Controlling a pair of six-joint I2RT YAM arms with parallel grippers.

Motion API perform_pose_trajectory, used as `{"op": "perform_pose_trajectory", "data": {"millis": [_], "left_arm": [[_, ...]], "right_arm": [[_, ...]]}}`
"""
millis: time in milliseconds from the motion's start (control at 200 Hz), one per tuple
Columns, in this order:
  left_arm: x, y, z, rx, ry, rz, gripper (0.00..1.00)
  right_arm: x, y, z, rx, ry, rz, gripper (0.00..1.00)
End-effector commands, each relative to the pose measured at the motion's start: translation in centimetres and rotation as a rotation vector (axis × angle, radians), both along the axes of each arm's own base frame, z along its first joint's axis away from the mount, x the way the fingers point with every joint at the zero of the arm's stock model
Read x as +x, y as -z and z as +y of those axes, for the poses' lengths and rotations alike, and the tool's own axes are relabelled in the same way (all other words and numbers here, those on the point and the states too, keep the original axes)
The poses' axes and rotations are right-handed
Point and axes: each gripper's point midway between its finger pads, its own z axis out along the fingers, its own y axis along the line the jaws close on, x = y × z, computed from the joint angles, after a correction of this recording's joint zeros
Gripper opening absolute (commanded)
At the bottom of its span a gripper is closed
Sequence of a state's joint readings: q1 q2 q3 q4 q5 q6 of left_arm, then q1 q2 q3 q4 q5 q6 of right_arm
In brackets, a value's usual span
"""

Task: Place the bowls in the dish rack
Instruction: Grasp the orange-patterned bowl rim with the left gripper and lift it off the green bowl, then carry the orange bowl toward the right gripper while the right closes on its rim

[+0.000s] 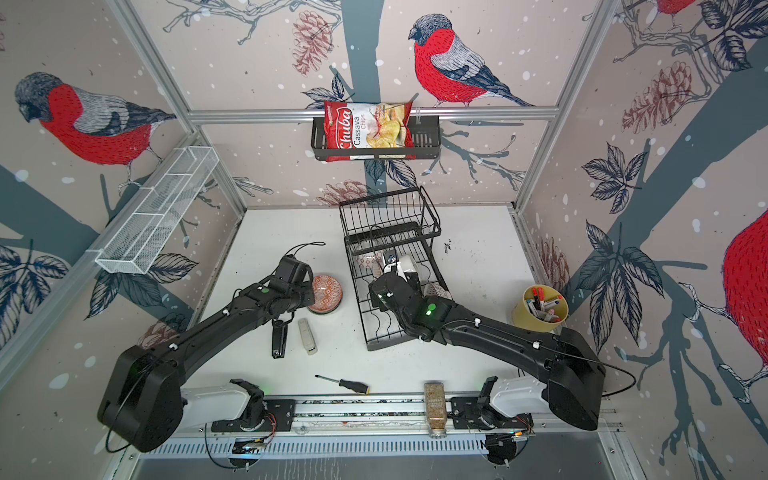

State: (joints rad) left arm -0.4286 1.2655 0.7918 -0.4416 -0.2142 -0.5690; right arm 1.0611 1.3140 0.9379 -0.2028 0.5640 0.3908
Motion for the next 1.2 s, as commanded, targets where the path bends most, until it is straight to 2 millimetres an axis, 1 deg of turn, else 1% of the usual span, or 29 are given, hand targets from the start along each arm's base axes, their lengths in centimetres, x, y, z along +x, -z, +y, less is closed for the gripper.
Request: {"op": "perform_pose_trajectory", "data": {"millis": [0, 205, 290, 370, 570, 695, 815, 915, 1046, 1131, 1196], "left_arm": [[0.5, -1.2, 0.1, 0.001, -0.003, -0.039, 0.0], [0.4, -3.5, -0.3, -0.033, 0.026, -0.094, 0.0], [0.2, -4.4, -1.2, -0.068, 0.076, -0.111, 0.0], [-0.2, -5.0, -2.1, -0.119, 0.115, -0.115, 0.0], [-1.3, -6.5, -3.7, -0.198, 0.155, -0.153, 0.0], [-2.2, -7.6, -5.6, -0.22, 0.194, -0.185, 0.0], [-2.7, -8.1, -6.9, -0.241, 0.215, -0.195, 0.0], [-2.9, -8.1, -7.8, -0.258, 0.231, -0.195, 0.0], [-3.1, -8.1, -9.2, -0.265, 0.263, -0.196, 0.0], [-3.2, -8.2, -10.2, -0.265, 0.282, -0.194, 0.0], [-3.3, -8.2, -10.9, -0.269, 0.295, -0.196, 0.0]], "right_arm": [[0.1, -0.2, -0.1, -0.01, 0.008, -0.009, 0.88], [-0.1, -0.2, 0.1, -0.004, -0.001, -0.004, 0.88], [-0.3, -0.2, 0.6, 0.01, -0.02, 0.007, 0.87], [-0.4, -0.3, 1.3, 0.022, -0.033, 0.021, 0.83], [-1.1, -0.6, 3.1, 0.036, -0.075, 0.038, 0.83], [-1.6, -1.0, 4.3, 0.057, -0.113, 0.053, 0.83], [-2.1, -1.1, 4.8, 0.058, -0.129, 0.062, 0.83], [-2.5, -0.6, 4.6, 0.043, -0.126, 0.083, 0.81], [-2.7, 0.2, 4.3, 0.031, -0.114, 0.107, 0.77], [-2.8, 0.6, 4.2, 0.028, -0.107, 0.117, 0.76], [-2.7, 0.8, 4.1, 0.023, -0.099, 0.119, 0.71]]}}
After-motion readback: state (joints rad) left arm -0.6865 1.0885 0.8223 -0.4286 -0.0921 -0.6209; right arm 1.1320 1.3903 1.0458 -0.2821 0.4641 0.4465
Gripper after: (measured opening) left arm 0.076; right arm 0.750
